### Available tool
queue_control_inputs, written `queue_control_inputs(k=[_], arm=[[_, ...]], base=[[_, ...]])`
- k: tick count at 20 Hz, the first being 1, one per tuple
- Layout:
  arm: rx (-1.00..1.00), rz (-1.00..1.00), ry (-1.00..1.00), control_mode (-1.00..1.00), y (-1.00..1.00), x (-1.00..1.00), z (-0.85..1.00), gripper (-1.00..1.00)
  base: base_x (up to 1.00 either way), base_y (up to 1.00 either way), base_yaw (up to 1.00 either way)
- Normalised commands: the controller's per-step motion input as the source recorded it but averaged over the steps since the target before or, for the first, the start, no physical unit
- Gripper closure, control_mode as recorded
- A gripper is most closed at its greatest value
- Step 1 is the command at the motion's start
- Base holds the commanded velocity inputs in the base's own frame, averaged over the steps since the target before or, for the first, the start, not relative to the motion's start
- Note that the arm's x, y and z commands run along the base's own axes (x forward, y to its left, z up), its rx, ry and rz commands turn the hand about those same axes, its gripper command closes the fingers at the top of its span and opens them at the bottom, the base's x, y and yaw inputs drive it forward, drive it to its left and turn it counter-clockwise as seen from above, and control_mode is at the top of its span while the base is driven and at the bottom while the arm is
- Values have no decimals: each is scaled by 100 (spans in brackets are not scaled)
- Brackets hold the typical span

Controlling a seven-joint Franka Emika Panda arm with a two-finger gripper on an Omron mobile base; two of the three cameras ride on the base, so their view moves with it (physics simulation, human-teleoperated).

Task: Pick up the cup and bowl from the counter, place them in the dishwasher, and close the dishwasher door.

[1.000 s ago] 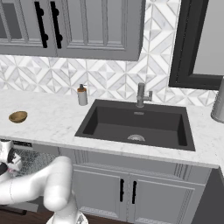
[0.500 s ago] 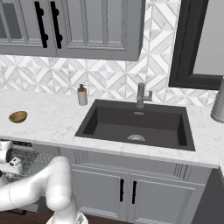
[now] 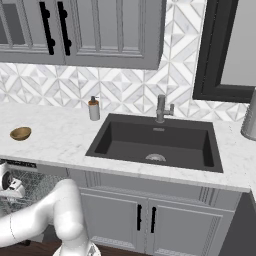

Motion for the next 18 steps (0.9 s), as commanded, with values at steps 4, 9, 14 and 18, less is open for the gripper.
queue_control_inputs(k=[4, 9, 14, 18], arm=[[0, 1, -1, -100, 0, 0, 96, -100], [1, 0, 0, -100, -4, 0, 100, -100], [3, 0, -1, -100, -31, 17, 92, -100], [5, -3, -4, -100, -38, 12, 92, -100]], base=[[0, 0, 0], [0, 0, 0], [0, 0, 0], [0, 0, 0]])
